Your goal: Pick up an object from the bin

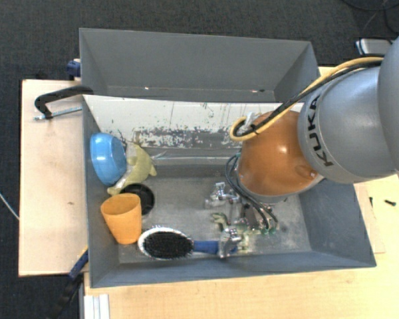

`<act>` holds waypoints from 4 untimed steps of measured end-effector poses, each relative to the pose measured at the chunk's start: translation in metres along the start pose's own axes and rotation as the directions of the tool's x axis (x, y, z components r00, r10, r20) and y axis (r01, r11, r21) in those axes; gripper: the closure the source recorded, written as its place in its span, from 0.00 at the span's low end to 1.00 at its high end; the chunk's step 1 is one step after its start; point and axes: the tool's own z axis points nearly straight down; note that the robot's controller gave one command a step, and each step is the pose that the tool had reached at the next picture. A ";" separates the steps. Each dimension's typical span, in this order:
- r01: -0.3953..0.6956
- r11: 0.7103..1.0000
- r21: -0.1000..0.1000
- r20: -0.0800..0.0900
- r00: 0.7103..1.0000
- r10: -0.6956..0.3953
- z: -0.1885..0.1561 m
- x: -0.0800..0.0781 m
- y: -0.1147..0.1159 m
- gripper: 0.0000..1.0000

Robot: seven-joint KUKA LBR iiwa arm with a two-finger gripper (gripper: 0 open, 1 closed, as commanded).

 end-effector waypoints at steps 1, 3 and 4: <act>0.000 1.000 0.005 -0.024 1.000 0.000 0.000 0.005 -0.003 1.00; 0.007 1.000 0.000 0.013 1.000 -0.007 -0.131 -0.017 -0.003 0.00; 0.188 0.982 0.003 0.017 0.982 -0.188 -0.172 -0.005 0.023 0.00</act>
Offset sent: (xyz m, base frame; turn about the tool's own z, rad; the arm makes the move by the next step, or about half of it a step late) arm 0.0000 0.0000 0.0000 0.0000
